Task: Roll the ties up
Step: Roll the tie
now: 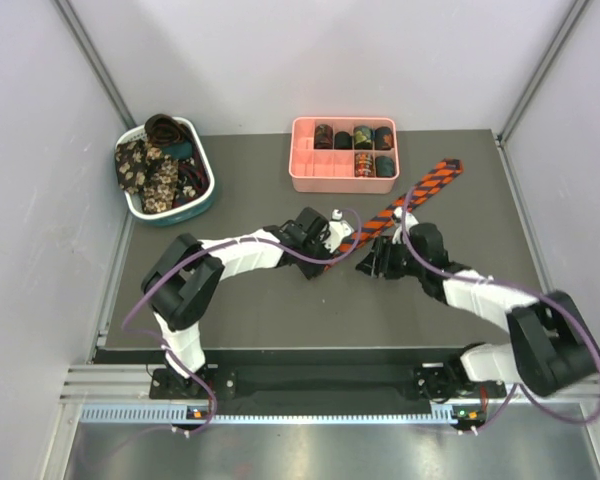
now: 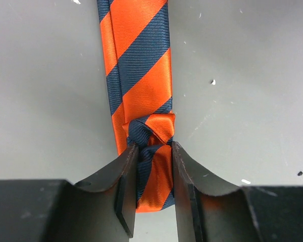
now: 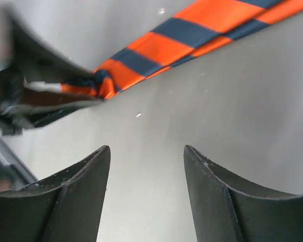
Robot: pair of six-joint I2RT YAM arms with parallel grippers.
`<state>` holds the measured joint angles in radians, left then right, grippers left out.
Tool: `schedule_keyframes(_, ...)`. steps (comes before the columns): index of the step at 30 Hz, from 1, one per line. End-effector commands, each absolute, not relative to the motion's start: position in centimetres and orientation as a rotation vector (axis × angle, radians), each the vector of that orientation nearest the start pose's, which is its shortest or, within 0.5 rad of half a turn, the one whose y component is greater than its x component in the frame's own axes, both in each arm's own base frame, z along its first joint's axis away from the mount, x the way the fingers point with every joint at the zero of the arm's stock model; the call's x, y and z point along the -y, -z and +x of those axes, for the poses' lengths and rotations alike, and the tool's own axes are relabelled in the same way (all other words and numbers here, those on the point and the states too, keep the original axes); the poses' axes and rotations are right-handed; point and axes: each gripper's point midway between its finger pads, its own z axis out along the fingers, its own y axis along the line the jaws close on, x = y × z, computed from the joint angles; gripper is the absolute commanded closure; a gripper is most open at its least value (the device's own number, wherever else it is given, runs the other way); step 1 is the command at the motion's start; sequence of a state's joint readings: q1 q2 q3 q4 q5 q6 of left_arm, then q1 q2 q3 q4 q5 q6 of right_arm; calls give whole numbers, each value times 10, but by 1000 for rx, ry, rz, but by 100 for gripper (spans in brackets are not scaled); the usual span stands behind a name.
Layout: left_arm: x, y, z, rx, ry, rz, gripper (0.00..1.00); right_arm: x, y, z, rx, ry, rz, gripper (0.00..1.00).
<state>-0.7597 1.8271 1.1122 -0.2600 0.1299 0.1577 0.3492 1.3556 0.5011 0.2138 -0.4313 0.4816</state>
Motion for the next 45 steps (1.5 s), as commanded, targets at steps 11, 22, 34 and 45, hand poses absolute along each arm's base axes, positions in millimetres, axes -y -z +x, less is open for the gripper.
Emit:
schedule_keyframes(11,277,10,258,-2566,371,1252,66,-250,-121,213,-1995,-412,-526,43)
schedule_keyframes(22,281,9,252,-2648,396,1250,66,-351,-110,162,-1750,100,-1056,41)
schedule_keyframes(34,272,2,248,-2783,316,1226,65,-375,-72,230,-1808,726,-1131,38)
schedule_keyframes(45,271,4,239,-2916,299,1226,65,-359,-38,262,-1860,872,-1173,43)
